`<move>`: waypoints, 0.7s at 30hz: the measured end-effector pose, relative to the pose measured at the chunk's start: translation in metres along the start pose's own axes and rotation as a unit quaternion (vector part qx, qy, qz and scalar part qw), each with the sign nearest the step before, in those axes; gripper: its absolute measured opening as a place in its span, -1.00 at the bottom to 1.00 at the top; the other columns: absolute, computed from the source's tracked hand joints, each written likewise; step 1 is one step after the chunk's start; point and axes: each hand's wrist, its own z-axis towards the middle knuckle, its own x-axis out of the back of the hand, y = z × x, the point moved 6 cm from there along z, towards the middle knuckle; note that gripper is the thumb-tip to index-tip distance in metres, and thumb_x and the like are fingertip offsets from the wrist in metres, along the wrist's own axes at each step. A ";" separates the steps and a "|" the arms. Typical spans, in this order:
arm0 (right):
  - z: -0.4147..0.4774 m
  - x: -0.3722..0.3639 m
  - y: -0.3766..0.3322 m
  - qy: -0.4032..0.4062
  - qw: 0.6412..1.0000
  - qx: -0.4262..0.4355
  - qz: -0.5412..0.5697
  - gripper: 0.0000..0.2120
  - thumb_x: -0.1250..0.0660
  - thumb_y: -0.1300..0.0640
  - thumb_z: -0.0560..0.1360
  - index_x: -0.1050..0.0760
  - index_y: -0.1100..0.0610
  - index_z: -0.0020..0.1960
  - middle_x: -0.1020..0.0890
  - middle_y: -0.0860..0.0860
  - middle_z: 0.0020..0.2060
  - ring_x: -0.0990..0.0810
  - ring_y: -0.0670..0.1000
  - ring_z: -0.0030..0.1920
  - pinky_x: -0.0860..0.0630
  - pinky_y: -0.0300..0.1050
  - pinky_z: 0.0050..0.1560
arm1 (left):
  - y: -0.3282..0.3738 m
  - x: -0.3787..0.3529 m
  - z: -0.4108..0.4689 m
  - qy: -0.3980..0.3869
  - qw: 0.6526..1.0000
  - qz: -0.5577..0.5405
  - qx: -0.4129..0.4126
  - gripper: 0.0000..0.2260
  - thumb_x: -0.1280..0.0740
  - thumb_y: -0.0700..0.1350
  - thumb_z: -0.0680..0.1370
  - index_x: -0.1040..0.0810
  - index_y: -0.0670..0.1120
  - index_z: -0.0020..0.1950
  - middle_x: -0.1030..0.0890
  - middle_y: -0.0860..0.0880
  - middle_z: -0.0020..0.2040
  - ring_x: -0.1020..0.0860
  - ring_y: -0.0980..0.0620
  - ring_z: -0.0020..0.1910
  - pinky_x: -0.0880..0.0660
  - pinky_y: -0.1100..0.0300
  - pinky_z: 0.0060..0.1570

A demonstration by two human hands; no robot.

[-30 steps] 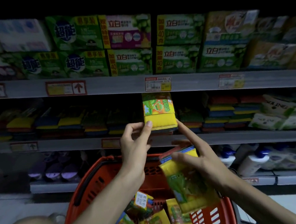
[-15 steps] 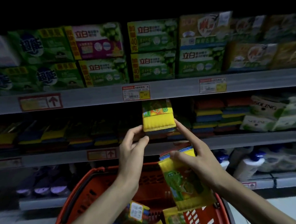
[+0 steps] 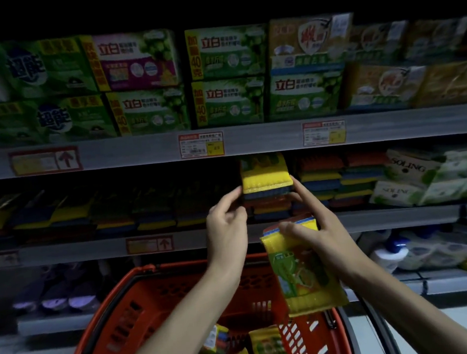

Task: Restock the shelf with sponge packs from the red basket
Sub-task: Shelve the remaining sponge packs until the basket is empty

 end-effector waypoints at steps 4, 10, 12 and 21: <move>0.005 0.005 0.006 0.021 0.999 -0.022 0.009 -0.27 -0.43 -0.12 0.40 -0.14 -0.56 0.39 -0.29 -0.29 0.52 -0.28 -0.24 0.49 -0.40 -0.32 0.16 | -0.004 -0.014 0.010 0.010 1.000 0.000 0.006 -0.65 -0.27 -0.24 0.67 -0.57 0.06 0.39 -0.64 0.21 -0.08 -0.58 0.36 -0.19 -0.50 0.46 -0.13; 0.010 0.009 0.013 0.050 0.998 -0.043 0.010 -0.22 -0.47 0.04 0.54 -0.10 -0.33 0.56 -0.25 -0.21 0.56 -0.26 -0.19 0.49 -0.36 -0.38 0.08 | -0.015 -0.029 0.019 0.020 1.000 -0.012 0.020 -0.65 -0.29 -0.29 0.64 -0.59 -0.02 0.38 -0.63 0.24 -0.23 -0.61 0.39 -0.21 -0.55 0.32 0.05; 0.012 0.011 0.014 0.051 0.997 -0.060 0.018 -0.20 -0.47 0.06 0.54 -0.10 -0.24 0.60 -0.27 -0.19 0.55 -0.36 -0.27 0.40 -0.43 -0.39 -0.02 | -0.017 -0.032 0.019 0.022 0.999 -0.015 0.023 -0.66 -0.29 -0.29 0.64 -0.60 0.00 0.36 -0.63 0.23 -0.17 -0.62 0.33 -0.12 -0.53 0.35 -0.02; 0.017 0.010 0.020 0.042 0.994 -0.095 0.032 -0.15 -0.49 0.09 0.51 -0.09 -0.16 0.64 -0.29 -0.13 0.54 -0.53 -0.51 -0.05 -0.54 -0.41 -0.26 | -0.023 -0.032 0.020 0.045 0.999 0.015 0.012 -0.70 -0.31 -0.28 0.62 -0.64 -0.02 0.29 -0.69 0.03 0.16 -0.63 0.04 0.18 -0.58 0.07 0.21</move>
